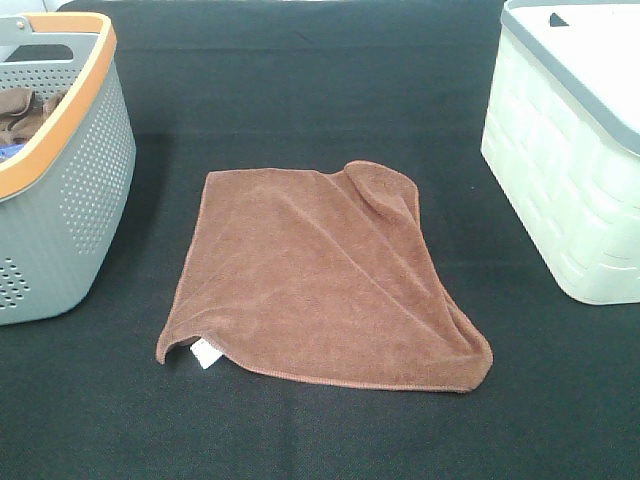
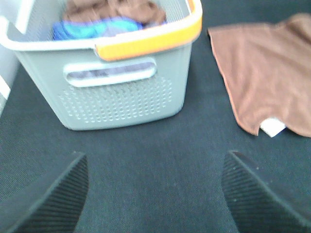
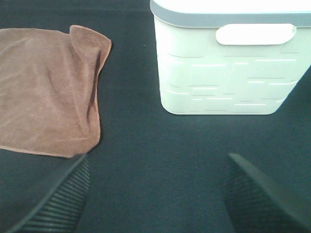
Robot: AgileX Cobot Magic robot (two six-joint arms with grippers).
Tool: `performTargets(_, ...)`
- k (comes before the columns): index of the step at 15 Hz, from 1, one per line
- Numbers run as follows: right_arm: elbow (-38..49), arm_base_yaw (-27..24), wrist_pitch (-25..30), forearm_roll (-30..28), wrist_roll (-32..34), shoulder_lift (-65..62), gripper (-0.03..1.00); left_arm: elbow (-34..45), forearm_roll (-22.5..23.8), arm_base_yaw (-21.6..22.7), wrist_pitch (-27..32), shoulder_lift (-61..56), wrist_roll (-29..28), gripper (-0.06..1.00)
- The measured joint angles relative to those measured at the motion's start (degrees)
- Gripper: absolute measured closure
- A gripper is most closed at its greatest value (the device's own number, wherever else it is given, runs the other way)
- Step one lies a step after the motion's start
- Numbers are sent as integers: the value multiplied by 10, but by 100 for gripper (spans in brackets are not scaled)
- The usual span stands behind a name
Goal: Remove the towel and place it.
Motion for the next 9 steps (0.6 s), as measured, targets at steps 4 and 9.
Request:
performTargets(4,0,0,0,6,1,-3,25,0,1,2,0,-4,0,21)
performTargets(9,0,0,0,7,1,-3,25,0,1,2,0,-4,0,21)
